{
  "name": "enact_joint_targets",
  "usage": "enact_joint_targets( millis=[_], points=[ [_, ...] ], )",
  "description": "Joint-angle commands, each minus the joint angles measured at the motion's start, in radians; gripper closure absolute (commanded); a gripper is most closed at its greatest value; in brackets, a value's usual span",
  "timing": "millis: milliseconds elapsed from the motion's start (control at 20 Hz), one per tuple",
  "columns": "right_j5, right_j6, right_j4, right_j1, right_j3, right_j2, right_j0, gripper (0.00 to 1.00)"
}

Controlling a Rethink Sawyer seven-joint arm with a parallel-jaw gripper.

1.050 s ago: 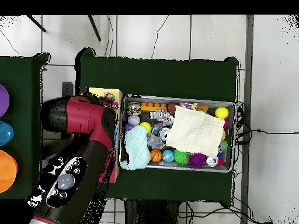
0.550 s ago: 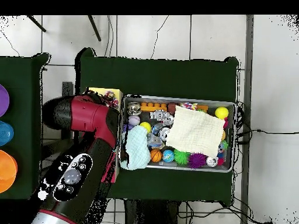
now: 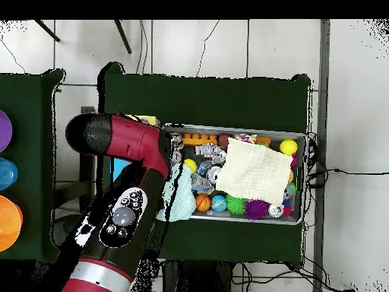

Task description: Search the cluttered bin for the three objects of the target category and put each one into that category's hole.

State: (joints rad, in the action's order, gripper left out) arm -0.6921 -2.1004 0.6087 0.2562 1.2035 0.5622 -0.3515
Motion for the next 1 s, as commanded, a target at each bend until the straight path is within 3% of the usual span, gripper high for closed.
enact_joint_targets(
  millis=[50,350,600,750,1000],
  points=[
    [-0.212,-0.155,-0.016,-0.150,0.033,-0.248,0.021,1.00],
    [-0.300,-0.149,-0.030,-0.134,0.048,-0.260,0.020,1.00],
    [-0.315,-0.159,-0.036,-0.112,0.078,-0.256,0.009,1.00],
    [-0.241,-0.132,-0.028,-0.117,0.107,-0.277,0.015,1.00],
    [-0.144,-0.130,-0.017,-0.156,0.090,-0.301,0.025,1.00]
  ],
)
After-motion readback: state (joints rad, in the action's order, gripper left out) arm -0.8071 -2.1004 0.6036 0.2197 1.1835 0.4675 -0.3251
